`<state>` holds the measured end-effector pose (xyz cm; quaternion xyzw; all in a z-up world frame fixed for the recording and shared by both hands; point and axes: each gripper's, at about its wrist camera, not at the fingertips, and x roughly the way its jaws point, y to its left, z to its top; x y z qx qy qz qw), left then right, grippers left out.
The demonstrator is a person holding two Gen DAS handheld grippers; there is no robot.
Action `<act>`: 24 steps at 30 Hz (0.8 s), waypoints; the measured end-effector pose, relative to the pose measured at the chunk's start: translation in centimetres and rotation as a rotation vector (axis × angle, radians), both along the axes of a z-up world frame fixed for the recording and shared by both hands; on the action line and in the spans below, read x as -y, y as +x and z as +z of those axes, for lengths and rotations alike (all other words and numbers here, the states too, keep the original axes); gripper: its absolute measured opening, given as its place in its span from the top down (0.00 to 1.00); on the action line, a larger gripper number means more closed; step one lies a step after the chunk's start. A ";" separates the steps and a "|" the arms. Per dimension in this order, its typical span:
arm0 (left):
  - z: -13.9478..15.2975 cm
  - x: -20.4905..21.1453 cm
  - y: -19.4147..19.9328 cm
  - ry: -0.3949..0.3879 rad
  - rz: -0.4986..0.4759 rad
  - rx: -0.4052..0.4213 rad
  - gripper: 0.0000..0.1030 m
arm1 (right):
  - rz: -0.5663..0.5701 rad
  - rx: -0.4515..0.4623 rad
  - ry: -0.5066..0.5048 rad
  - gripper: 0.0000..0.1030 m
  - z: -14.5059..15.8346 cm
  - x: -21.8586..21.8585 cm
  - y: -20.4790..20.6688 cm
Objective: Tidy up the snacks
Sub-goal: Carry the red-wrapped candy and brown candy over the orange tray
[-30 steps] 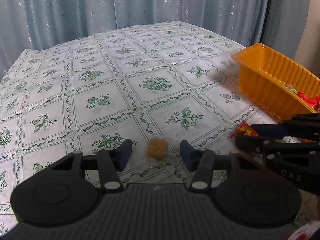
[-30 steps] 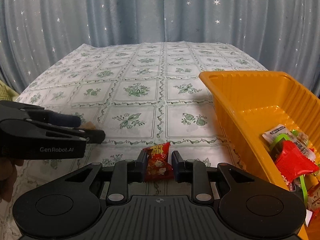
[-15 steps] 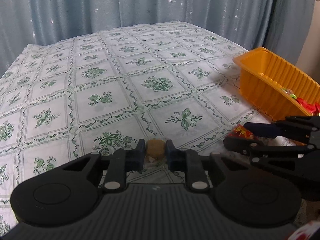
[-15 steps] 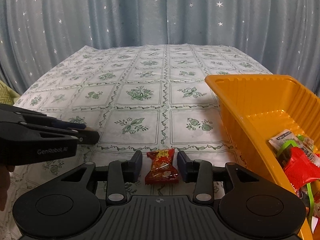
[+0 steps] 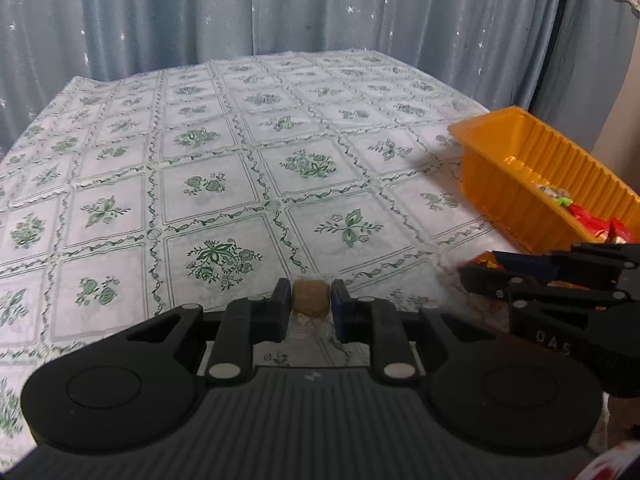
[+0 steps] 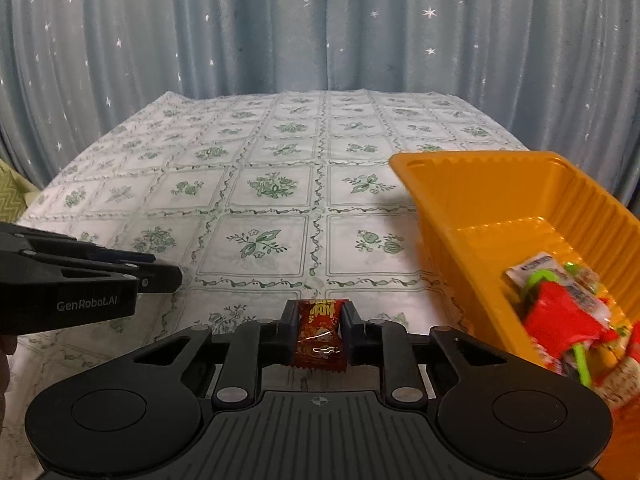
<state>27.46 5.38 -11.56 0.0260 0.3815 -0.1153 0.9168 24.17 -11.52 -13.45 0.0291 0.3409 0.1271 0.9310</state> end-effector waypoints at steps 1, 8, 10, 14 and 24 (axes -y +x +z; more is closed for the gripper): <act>0.3 0.0 -0.5 -0.008 0.009 0.003 0.82 | -0.004 -0.001 0.009 0.79 0.3 0.3 -0.5; 2.8 1.0 -5.2 -0.078 0.082 0.004 0.82 | -0.008 -0.005 0.030 0.79 2.5 1.9 -5.0; 3.6 1.4 -6.6 -0.088 0.102 0.009 0.82 | -0.018 -0.010 0.045 0.79 3.1 2.5 -6.5; 5.5 2.3 -9.6 -0.118 0.134 0.020 0.82 | -0.040 -0.009 0.064 0.79 4.5 3.9 -9.2; 8.9 4.4 -15.0 -0.127 0.154 0.043 0.82 | -0.071 0.035 0.101 0.79 8.4 6.7 -14.3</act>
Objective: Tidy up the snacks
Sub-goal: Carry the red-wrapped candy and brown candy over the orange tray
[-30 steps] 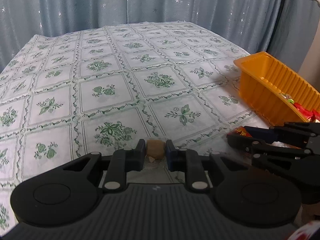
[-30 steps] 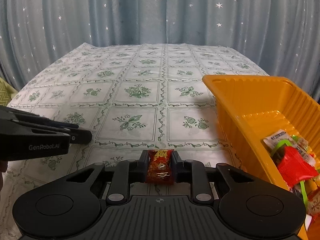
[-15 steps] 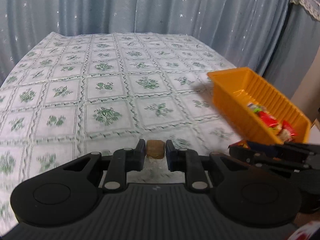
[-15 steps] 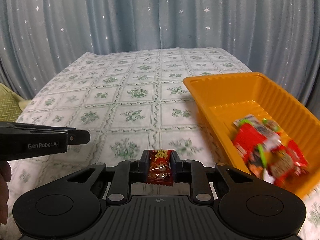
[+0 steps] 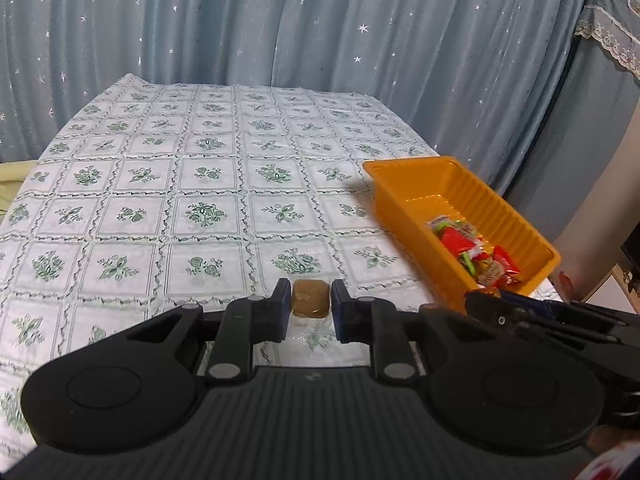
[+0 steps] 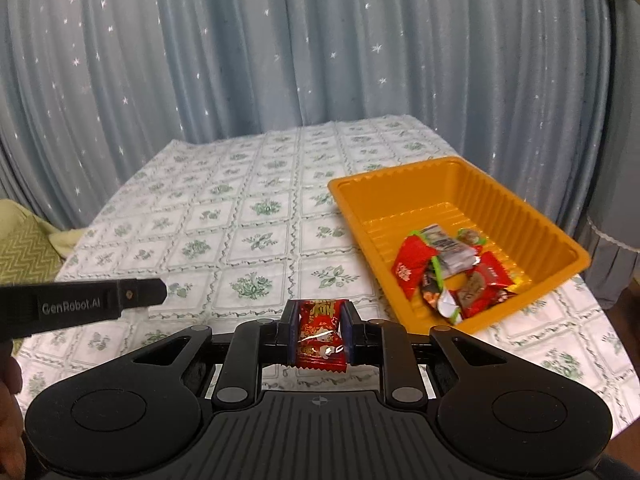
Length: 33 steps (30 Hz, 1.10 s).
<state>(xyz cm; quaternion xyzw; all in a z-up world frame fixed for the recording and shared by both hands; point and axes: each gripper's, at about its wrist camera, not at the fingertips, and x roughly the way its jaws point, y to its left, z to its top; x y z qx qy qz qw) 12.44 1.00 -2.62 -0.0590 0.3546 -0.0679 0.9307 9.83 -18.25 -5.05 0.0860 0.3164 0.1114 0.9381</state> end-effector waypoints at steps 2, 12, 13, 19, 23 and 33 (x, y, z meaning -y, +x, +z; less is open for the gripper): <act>0.4 0.4 -0.7 0.005 -0.003 0.005 0.82 | -0.002 0.010 0.001 0.79 0.5 0.3 -0.8; 2.4 3.3 -3.0 0.003 -0.056 0.036 0.82 | -0.039 0.027 0.002 0.79 1.9 2.2 -3.2; 2.4 3.6 -3.1 0.001 -0.063 0.039 0.82 | -0.046 0.027 0.001 0.79 2.0 2.5 -3.3; 2.6 5.2 -3.1 0.000 -0.096 0.039 0.82 | -0.082 0.025 0.001 0.79 2.3 4.1 -3.8; 2.7 6.1 -3.1 -0.003 -0.115 0.041 0.82 | -0.103 0.028 0.007 0.79 2.5 5.0 -4.0; 2.4 7.5 -2.9 -0.006 -0.144 0.033 0.82 | -0.143 0.022 0.020 0.79 2.3 6.9 -3.9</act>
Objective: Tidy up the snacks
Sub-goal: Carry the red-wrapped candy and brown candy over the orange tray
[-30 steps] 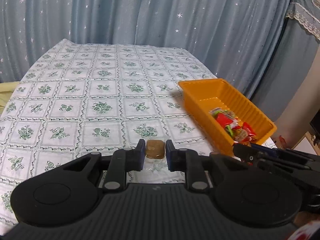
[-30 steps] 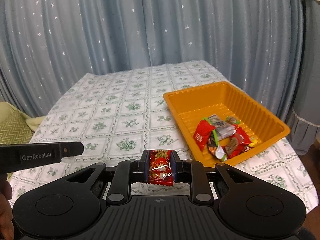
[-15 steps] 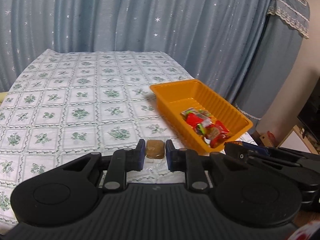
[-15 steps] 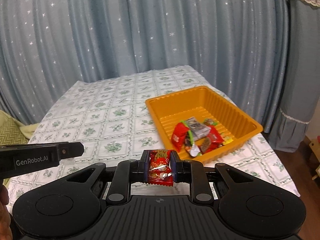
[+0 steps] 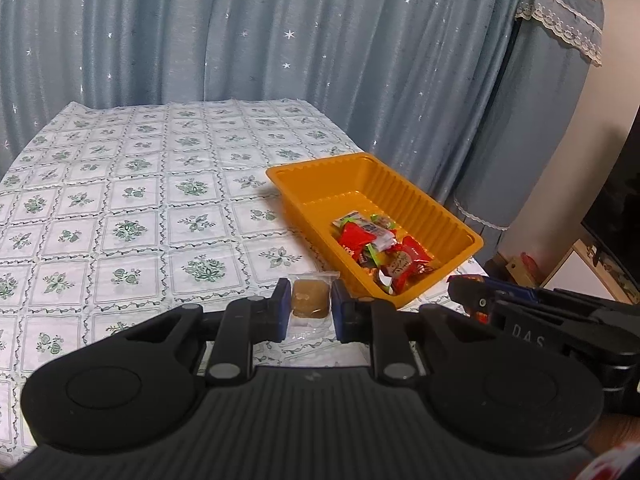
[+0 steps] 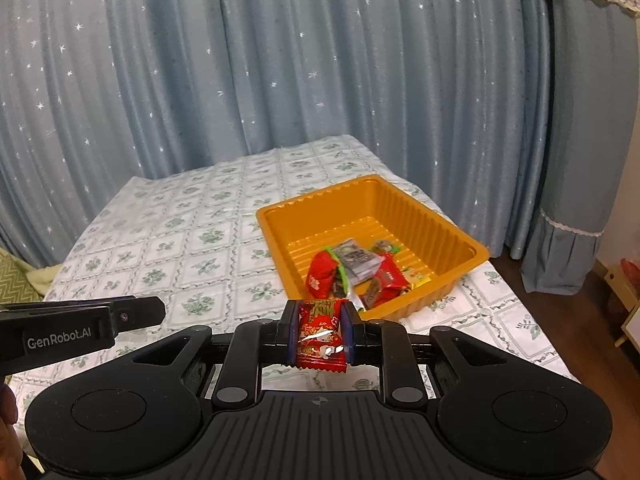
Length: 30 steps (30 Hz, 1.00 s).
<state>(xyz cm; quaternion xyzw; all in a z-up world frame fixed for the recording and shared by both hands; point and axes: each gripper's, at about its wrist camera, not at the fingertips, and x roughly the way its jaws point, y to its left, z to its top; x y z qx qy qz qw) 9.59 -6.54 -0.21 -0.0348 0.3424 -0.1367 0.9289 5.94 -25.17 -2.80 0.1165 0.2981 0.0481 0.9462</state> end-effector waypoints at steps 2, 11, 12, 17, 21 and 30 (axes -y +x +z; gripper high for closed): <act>0.0 0.2 0.1 -0.005 -0.004 -0.003 0.82 | -0.007 -0.003 0.005 0.79 -0.1 0.3 0.1; 0.5 2.1 2.2 -0.021 -0.038 0.006 0.82 | -0.033 0.014 0.013 0.79 0.4 2.2 0.8; 0.5 2.4 2.6 -0.025 -0.041 0.007 0.82 | -0.037 0.016 0.014 0.79 0.5 2.5 1.1; 0.8 3.8 4.7 -0.040 -0.059 0.009 0.82 | -0.048 0.028 0.001 0.79 0.9 4.0 3.2; 0.5 4.8 7.2 -0.052 -0.067 -0.002 0.82 | -0.048 0.032 -0.001 0.79 1.1 5.0 5.2; -0.5 6.5 12.4 -0.048 -0.079 -0.018 0.82 | -0.043 0.008 0.012 0.79 0.5 6.8 10.5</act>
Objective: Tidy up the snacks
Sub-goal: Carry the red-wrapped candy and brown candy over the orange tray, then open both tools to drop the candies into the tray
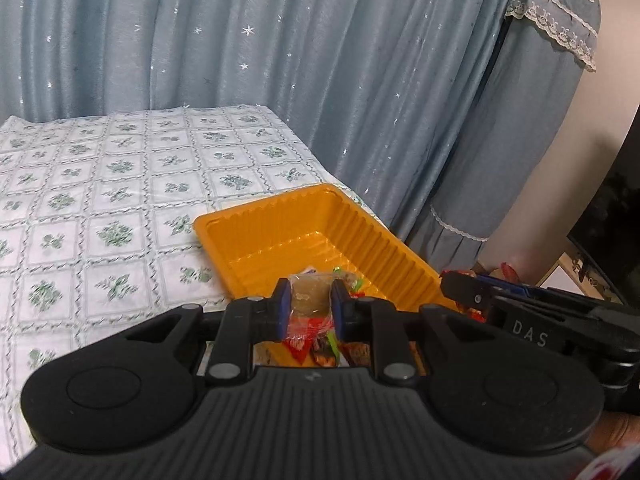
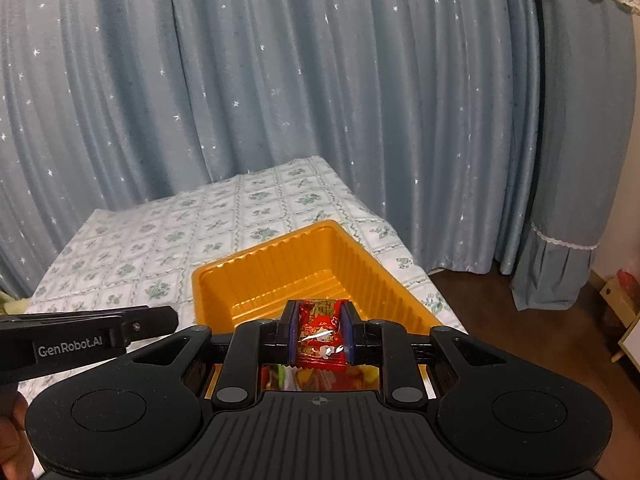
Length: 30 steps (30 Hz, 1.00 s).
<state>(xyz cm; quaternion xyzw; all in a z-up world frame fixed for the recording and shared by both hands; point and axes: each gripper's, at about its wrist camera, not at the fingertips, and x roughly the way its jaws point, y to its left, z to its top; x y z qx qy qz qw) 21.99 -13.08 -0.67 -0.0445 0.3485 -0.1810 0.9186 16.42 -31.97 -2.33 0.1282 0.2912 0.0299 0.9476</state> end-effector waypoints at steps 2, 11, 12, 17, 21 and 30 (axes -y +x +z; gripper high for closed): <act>-0.3 0.4 1.0 0.007 -0.009 -0.003 0.82 | 0.003 -0.010 0.013 0.79 -0.3 0.2 1.1; -2.5 1.6 5.6 0.022 -0.026 -0.026 0.82 | 0.005 -0.051 0.030 0.79 -1.8 1.1 5.9; -2.8 1.6 6.1 0.026 -0.026 -0.028 0.82 | 0.003 -0.053 0.030 0.79 -2.0 1.2 6.3; -3.8 1.8 8.2 0.031 -0.024 -0.032 0.82 | -0.002 -0.065 0.033 0.79 -2.8 1.5 8.0; -4.4 1.8 9.6 0.030 -0.026 -0.043 0.81 | -0.004 -0.074 0.035 0.79 -3.3 1.6 9.1; -4.9 0.6 10.5 0.023 -0.002 -0.045 0.64 | -0.008 -0.083 0.047 0.79 -3.8 1.8 10.0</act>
